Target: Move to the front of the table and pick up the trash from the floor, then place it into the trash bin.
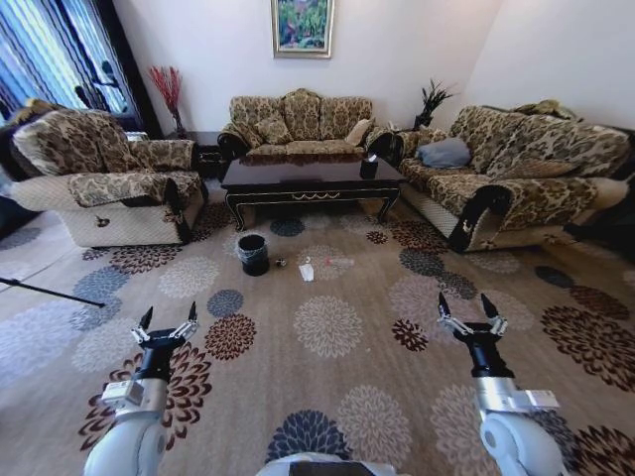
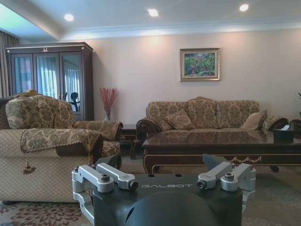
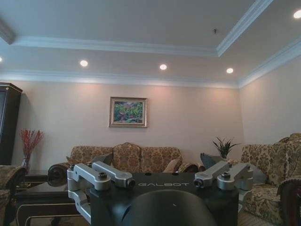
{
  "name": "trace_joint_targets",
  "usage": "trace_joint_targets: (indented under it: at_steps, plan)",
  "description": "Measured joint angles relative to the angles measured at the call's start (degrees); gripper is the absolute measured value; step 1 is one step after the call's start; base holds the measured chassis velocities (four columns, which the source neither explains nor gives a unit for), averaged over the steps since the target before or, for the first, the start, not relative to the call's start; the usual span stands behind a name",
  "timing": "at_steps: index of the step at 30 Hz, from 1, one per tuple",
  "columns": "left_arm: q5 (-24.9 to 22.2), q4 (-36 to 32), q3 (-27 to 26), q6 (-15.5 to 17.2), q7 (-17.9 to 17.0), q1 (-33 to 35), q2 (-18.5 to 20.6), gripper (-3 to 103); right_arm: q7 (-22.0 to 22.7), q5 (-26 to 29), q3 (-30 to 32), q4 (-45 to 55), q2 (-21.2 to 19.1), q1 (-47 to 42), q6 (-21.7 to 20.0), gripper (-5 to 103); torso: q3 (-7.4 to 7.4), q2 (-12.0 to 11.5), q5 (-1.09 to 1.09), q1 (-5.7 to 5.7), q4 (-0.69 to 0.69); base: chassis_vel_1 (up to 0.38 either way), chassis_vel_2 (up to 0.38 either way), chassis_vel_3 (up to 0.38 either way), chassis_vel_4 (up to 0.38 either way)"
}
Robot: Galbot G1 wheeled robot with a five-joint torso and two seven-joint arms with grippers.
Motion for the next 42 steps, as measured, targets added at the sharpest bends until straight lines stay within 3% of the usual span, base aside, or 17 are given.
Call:
trace_joint_targets:
  at_steps: [42]
  plan:
    - [-0.2, 2.7, 0.3, -0.6, 1.0, -1.2, 0.9, 100, -0.6, -0.5, -1.1, -2.0, 0.4, 0.6, 0.7, 100, -4.89, -8.5, 0.00, -3.63, 0.00, 0.000, 0.000, 0.000, 0.000]
